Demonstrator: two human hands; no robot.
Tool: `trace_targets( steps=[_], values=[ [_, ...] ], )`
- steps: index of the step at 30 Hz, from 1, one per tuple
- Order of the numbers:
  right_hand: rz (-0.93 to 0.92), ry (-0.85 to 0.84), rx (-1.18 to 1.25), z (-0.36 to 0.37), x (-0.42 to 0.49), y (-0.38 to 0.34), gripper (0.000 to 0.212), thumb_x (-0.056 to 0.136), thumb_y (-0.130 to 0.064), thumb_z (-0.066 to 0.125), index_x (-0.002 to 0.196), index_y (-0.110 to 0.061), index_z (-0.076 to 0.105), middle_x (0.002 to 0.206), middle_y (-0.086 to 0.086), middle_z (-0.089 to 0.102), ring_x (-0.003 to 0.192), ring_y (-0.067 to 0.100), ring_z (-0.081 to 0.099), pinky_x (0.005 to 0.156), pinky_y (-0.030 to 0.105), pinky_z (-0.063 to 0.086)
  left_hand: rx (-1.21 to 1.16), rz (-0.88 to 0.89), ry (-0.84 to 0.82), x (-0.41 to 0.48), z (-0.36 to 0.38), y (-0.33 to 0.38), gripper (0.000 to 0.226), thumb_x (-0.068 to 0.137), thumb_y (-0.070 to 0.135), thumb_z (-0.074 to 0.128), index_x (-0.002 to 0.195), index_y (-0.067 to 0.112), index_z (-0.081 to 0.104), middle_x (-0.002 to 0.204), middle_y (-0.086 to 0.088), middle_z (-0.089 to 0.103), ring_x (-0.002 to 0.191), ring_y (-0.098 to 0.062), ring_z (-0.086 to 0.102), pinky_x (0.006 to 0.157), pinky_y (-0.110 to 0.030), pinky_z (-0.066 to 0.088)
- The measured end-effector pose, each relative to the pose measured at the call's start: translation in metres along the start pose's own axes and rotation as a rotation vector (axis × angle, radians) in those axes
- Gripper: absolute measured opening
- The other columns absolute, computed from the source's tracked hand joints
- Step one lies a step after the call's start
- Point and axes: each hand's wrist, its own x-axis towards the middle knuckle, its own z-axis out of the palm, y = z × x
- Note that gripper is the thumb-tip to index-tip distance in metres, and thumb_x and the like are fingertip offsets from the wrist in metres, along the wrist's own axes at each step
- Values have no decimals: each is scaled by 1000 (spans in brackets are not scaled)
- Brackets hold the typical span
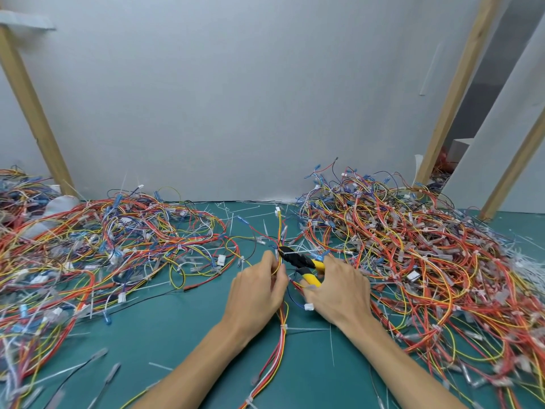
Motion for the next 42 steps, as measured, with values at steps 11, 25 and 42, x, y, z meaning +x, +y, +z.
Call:
trace_targets(
  steps=[11,25,42],
  values=[
    [-12,-60,40,-2,5,2,34,60,-55,44,61,-23,34,63,-5,52,60,22,51,54,29,33,-103,-11,12,2,3,-6,24,98,29,49,78,18,41,49,7,41,51,-23,44,52,-40,39],
    [-9,-73,115,-5,5,3,28,57,-47,46,58,-21,37,55,-7,45,55,20,45,47,26,23,-129,-4,-30,2,1,-5,22,101,27,43,82,16,43,52,10,39,52,-20,38,55,-43,37],
    [-28,8,142,1,1,4,39,70,-53,65,87,-27,42,81,-11,48,78,17,44,65,30,31,-113,35,-67,2,0,-3,20,102,26,42,84,17,40,62,3,52,60,-26,50,57,-45,41]
  ],
)
